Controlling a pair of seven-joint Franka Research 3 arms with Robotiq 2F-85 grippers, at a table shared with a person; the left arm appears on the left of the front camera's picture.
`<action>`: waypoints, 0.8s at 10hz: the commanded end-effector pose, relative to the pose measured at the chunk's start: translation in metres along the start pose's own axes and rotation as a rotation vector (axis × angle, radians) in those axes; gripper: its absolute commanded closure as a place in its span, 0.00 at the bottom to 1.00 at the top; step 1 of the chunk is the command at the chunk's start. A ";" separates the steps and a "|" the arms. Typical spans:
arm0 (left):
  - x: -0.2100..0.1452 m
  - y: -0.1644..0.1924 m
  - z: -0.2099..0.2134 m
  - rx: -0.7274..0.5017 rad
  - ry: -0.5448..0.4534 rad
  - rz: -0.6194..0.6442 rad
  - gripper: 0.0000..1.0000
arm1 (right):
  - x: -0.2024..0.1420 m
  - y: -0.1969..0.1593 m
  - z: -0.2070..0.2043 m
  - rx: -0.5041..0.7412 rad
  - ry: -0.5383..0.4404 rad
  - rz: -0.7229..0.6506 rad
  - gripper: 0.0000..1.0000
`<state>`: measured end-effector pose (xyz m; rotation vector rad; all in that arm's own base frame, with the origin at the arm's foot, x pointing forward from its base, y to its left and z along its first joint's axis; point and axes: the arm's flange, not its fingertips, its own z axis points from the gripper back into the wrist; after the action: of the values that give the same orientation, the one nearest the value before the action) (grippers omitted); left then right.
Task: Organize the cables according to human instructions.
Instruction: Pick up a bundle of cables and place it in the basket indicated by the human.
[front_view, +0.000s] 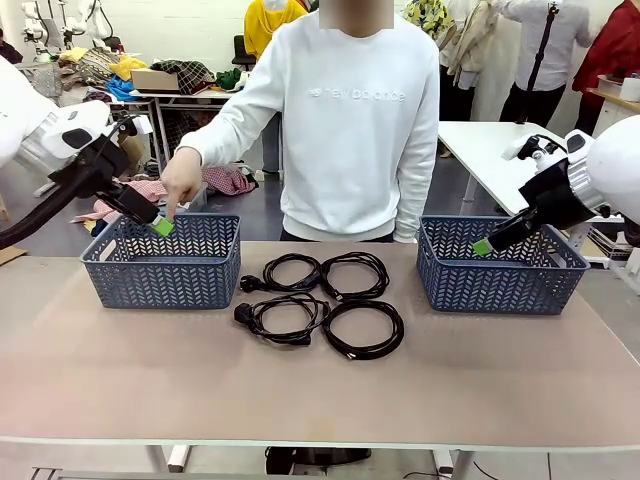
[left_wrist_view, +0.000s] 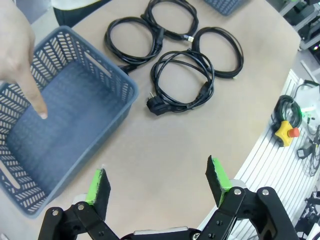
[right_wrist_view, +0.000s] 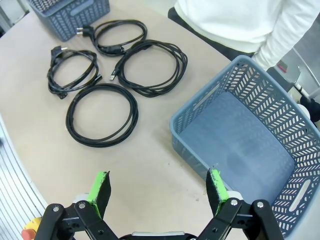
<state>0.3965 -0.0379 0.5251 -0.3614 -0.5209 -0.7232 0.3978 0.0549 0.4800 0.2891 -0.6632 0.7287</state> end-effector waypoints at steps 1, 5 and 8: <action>-0.002 0.002 -0.001 -0.007 -0.008 -0.017 0.00 | 0.000 -0.001 -0.001 0.007 -0.009 -0.008 0.00; 0.000 0.000 0.000 0.000 0.000 0.000 0.00 | 0.000 -0.001 -0.001 0.007 -0.009 -0.008 0.00; 0.036 -0.030 -0.039 0.101 0.179 -0.249 0.00 | 0.000 -0.001 -0.001 0.007 -0.009 -0.008 0.00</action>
<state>0.3986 -0.0823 0.5178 -0.2364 -0.4590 -0.8774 0.3977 0.0554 0.4798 0.2884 -0.6624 0.7299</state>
